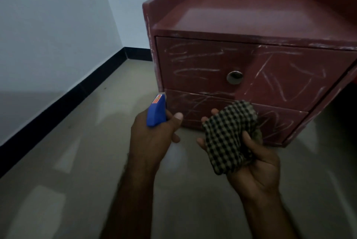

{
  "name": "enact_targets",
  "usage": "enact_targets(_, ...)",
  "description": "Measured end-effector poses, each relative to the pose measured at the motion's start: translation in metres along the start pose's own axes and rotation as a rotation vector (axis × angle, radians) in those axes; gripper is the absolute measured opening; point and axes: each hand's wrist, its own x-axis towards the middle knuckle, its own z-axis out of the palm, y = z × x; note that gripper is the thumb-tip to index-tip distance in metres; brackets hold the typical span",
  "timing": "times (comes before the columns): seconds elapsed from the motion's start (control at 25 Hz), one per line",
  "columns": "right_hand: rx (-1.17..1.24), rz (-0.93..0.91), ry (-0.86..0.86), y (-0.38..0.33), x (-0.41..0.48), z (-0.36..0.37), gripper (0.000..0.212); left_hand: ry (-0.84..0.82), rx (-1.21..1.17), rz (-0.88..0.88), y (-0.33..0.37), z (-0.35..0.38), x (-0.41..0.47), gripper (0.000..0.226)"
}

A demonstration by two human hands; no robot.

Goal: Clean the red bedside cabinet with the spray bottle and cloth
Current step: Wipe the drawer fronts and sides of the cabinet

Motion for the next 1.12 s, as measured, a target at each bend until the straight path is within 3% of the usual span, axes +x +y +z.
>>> enact_targets(0.28, -0.180, 0.079, 0.275, -0.007, 0.006, 0.009, 0.049, 0.078, -0.026, -0.011, 0.012, -0.013, 0.015, 0.019)
enact_targets(0.44, -0.372, 0.091, 0.377, -0.008, 0.010, 0.010, 0.036, 0.103, -0.045, -0.030, 0.010, -0.019, 0.029, 0.022)
enact_targets(0.56, -0.345, 0.087, 0.370, -0.007, 0.015, 0.009, 0.039, 0.108, -0.031, -0.052, 0.008, -0.021, 0.035, 0.023)
enact_targets(0.8, -0.296, 0.101, 0.216, 0.001, 0.024, 0.004, 0.051, 0.070, -0.100, 0.068, 0.016, -0.020, 0.049, 0.019)
enact_targets(1.0, -0.367, 0.101, 0.274, 0.006, 0.031, -0.005, 0.042, 0.089, -0.109, 0.112, 0.033, -0.027, 0.062, 0.022)
enact_targets(1.12, -0.390, 0.053, 0.246, 0.007, 0.036, 0.001, 0.051, 0.098, -0.104, 0.157, 0.041, -0.030, 0.063, 0.019)
